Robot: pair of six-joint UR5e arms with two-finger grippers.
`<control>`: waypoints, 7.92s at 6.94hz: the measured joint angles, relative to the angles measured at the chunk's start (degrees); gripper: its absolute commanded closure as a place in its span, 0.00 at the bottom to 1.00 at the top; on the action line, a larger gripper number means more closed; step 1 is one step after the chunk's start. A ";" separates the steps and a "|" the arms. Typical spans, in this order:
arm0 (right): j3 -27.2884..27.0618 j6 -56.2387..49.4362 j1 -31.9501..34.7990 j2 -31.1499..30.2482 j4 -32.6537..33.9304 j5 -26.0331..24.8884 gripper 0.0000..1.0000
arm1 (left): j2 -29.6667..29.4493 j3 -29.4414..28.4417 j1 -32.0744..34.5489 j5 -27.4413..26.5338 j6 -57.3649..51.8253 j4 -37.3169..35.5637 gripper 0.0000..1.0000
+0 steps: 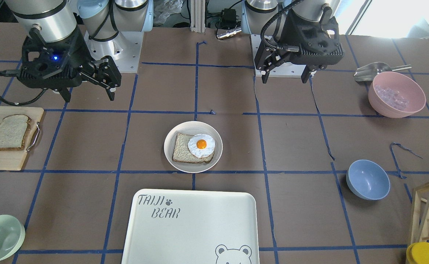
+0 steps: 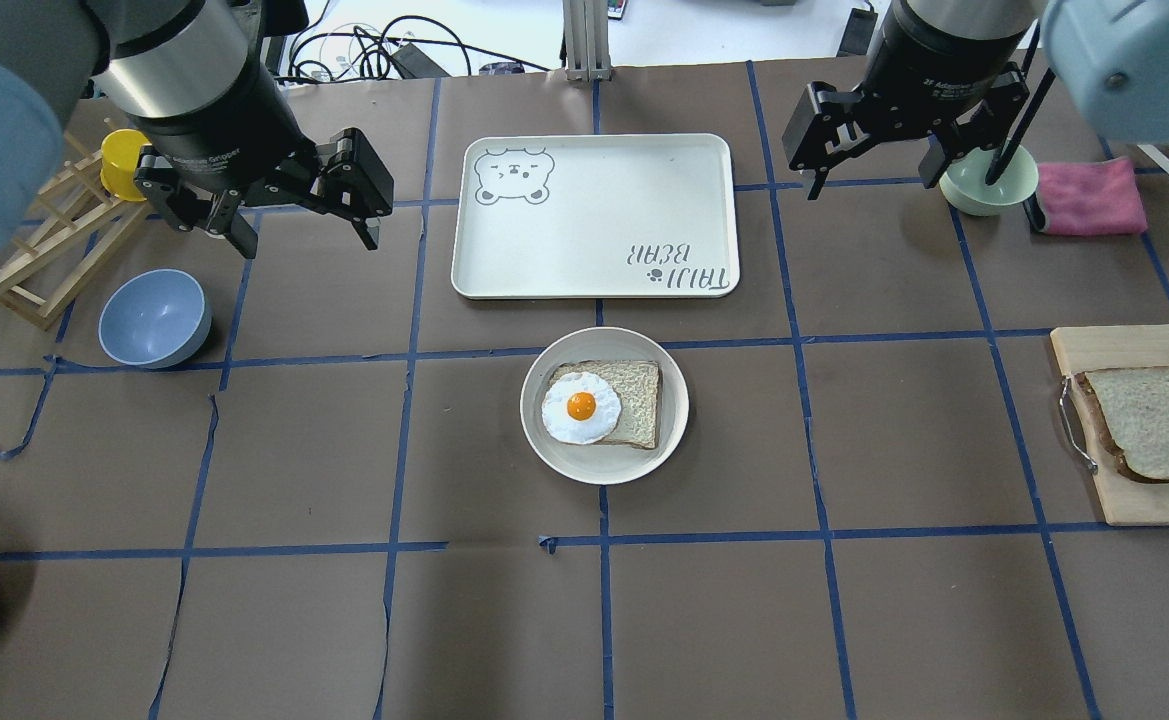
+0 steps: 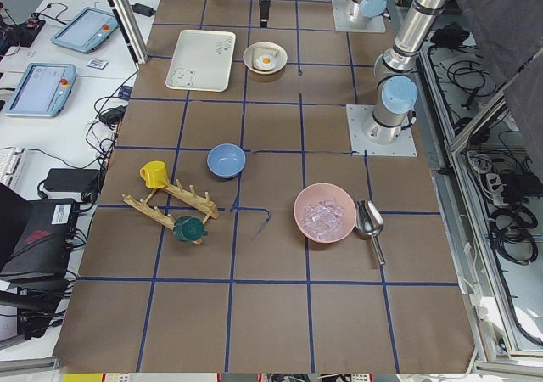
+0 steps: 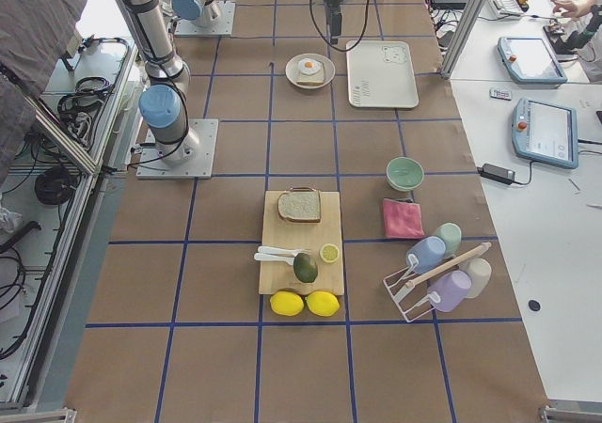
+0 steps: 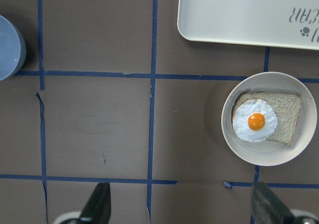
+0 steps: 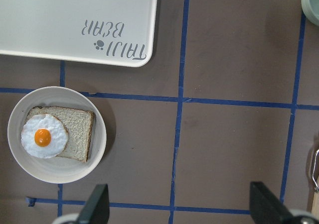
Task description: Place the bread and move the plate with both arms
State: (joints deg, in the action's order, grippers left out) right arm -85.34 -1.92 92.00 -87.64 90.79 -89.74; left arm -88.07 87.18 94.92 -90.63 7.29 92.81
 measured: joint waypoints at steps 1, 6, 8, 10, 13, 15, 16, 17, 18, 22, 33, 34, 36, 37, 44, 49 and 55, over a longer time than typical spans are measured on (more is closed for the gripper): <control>0.00 -0.01 0.00 0.01 0.00 0.00 0.00 | 0.00 0.00 0.00 -0.01 0.00 0.00 0.00; -0.57 0.00 -0.07 -0.06 0.11 0.00 0.00 | 0.00 -0.08 0.00 0.01 0.01 0.00 0.00; -0.64 -0.03 -0.13 -0.07 0.07 -0.31 0.00 | 0.00 -0.07 0.00 0.01 0.00 0.00 0.00; -0.69 -0.07 -0.15 -0.07 -0.03 -0.52 0.00 | 0.00 -0.06 0.00 -0.04 0.02 0.00 0.00; -0.76 -0.89 -1.03 -0.07 0.11 -0.57 0.00 | 0.01 -0.08 0.00 0.00 0.01 0.00 0.00; -1.67 -1.96 -4.61 -0.17 -0.63 -0.57 0.00 | 0.00 -0.12 0.00 -0.05 0.00 0.00 0.00; -1.99 -2.22 -5.63 -0.20 -0.77 -1.31 0.00 | 0.00 -0.13 0.00 -0.07 0.00 0.00 0.00; -2.18 -2.79 -6.19 -0.23 -0.86 -2.01 0.00 | 0.01 -0.11 0.00 -0.07 0.00 0.00 0.00; -2.53 -3.94 -6.60 -0.24 -0.86 -2.65 0.00 | 0.00 -0.11 0.00 -0.07 0.00 0.00 0.00; -6.99 -10.81 -12.80 -0.25 0.45 -6.82 0.00 | 0.00 -0.09 0.00 -0.08 0.00 0.00 0.00; -36.96 -33.08 -31.75 10.41 46.03 -15.24 0.37 | 0.00 -0.12 0.05 -0.05 0.00 0.00 0.00; -36.98 -33.15 -31.91 11.36 46.37 -16.53 0.47 | 0.00 -0.09 0.08 -0.07 0.00 0.00 0.00; -37.09 -33.11 -32.35 12.03 46.68 -18.65 0.56 | 0.00 -0.09 0.06 -0.07 0.00 0.00 0.00; -37.23 -33.05 -33.06 12.22 46.61 -19.22 0.59 | 0.00 -0.10 0.05 -0.05 0.00 0.00 0.00; -37.48 -33.02 -33.99 12.47 46.67 -19.40 1.00 | 0.00 -0.11 0.00 -0.08 0.00 0.00 0.00; -36.66 -33.07 -33.99 10.27 46.14 -20.21 1.00 | 0.00 -0.13 0.00 -0.08 0.00 0.00 0.00; -31.59 -29.67 -27.93 4.05 38.95 -20.07 1.00 | -0.01 -0.26 0.00 -0.06 0.00 -0.06 0.00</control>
State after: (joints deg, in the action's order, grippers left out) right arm -116.93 -31.59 64.07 -83.60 129.74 -109.81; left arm -88.08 86.93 94.92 -90.69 7.30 92.76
